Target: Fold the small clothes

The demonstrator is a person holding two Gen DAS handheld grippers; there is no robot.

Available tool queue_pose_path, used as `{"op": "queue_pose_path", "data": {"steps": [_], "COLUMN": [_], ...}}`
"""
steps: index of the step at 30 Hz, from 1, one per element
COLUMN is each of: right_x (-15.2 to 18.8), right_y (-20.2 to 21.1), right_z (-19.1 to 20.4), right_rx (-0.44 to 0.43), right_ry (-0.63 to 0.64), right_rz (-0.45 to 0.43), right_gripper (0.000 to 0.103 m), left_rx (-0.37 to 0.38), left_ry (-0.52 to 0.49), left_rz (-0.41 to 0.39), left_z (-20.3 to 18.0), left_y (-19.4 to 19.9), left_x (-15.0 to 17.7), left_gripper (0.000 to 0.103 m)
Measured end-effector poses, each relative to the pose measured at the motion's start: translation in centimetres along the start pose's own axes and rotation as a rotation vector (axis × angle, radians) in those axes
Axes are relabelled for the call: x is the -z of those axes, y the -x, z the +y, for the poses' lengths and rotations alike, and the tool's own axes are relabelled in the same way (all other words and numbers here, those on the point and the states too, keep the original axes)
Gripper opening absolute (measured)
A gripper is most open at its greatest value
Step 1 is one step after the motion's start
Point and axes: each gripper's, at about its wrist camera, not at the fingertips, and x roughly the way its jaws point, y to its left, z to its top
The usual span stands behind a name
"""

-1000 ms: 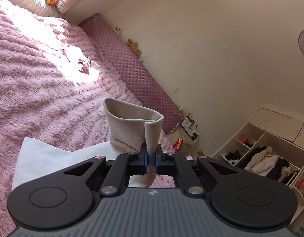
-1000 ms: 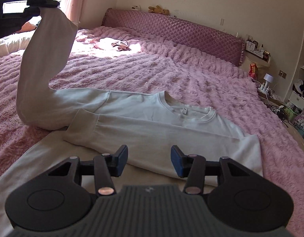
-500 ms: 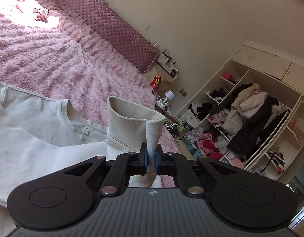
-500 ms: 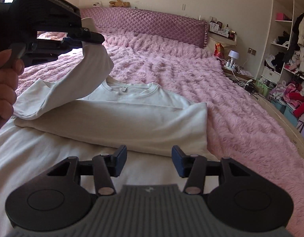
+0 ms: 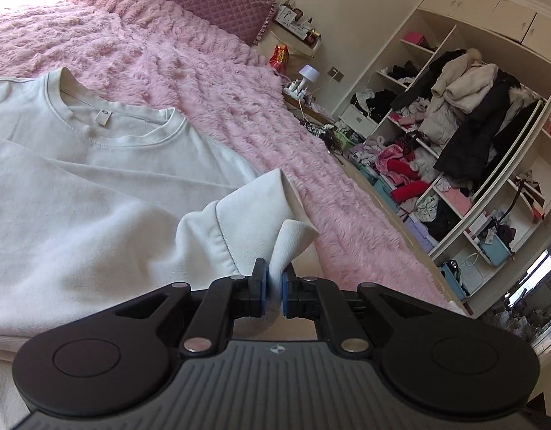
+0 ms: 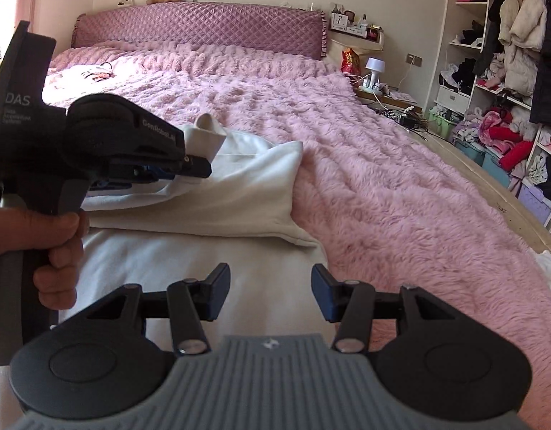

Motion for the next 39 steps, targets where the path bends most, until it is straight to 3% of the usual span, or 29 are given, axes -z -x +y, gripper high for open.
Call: {"op": "queue_pose_path", "data": {"steps": [2, 4, 5, 7, 8, 11, 13, 17, 23, 27, 32, 36, 39], "right_x": [-0.3, -1.1, -1.4, -2.5, -3.0, -5.0, -6.4, -8.2, -8.6, -8.5, -9.0, -9.3, -9.2], "right_y": [0.1, 0.1, 0.1, 0.2, 0.1, -1.0, -2.3, -6.5, -12.1, -14.3, -15.0, -15.0, -14.6], "right_z": [-0.6, -1.2, -1.4, -1.9, -2.1, -2.5, -2.6, -2.0, -0.5, -0.3, 0.4, 1.0, 0.9], "right_rx": [0.012, 0.022, 0.026, 0.02, 0.006, -0.07, -0.128, -0.198, -0.192, -0.208, -0.205, -0.214, -0.219], "right_ry": [-0.019, -0.04, -0.048, -0.072, -0.089, -0.154, -0.191, -0.205, -0.238, -0.299, -0.302, -0.274, -0.266], "right_rz": [-0.005, -0.018, -0.028, -0.053, -0.065, -0.082, -0.091, -0.073, 0.02, 0.071, 0.08, 0.096, 0.088], "right_gripper": [0.046, 0.046, 0.046, 0.046, 0.046, 0.046, 0.043, 0.036, 0.036, 0.035, 0.035, 0.005, 0.005], "left_rx": [-0.012, -0.01, 0.001, 0.038, 0.049, 0.029, -0.023, -0.209, -0.491, -0.548, -0.578, -0.6, -0.587], "left_ry": [-0.005, -0.022, -0.029, -0.028, -0.038, -0.093, -0.145, -0.214, -0.268, -0.29, -0.42, -0.496, -0.526], "left_rz": [0.068, 0.081, 0.081, 0.066, 0.045, -0.012, -0.045, -0.086, -0.053, -0.019, 0.013, 0.056, 0.08], "left_z": [0.0, -0.3, -0.5, -0.7, -0.6, 0.4, 1.6, 6.1, 13.0, 15.2, 15.6, 16.1, 16.7], "left_y": [-1.0, -0.7, 0.0, 1.9, 3.2, 7.6, 10.7, 17.1, 22.6, 22.7, 20.3, 18.5, 18.4], "left_x": [0.2, 0.2, 0.0, -0.6, -1.1, -2.1, -2.6, -3.0, -2.4, -2.0, -1.4, -1.1, -1.1], "left_gripper": [0.018, 0.022, 0.029, 0.034, 0.043, 0.052, 0.053, 0.055, 0.055, 0.055, 0.055, 0.055, 0.055]}}
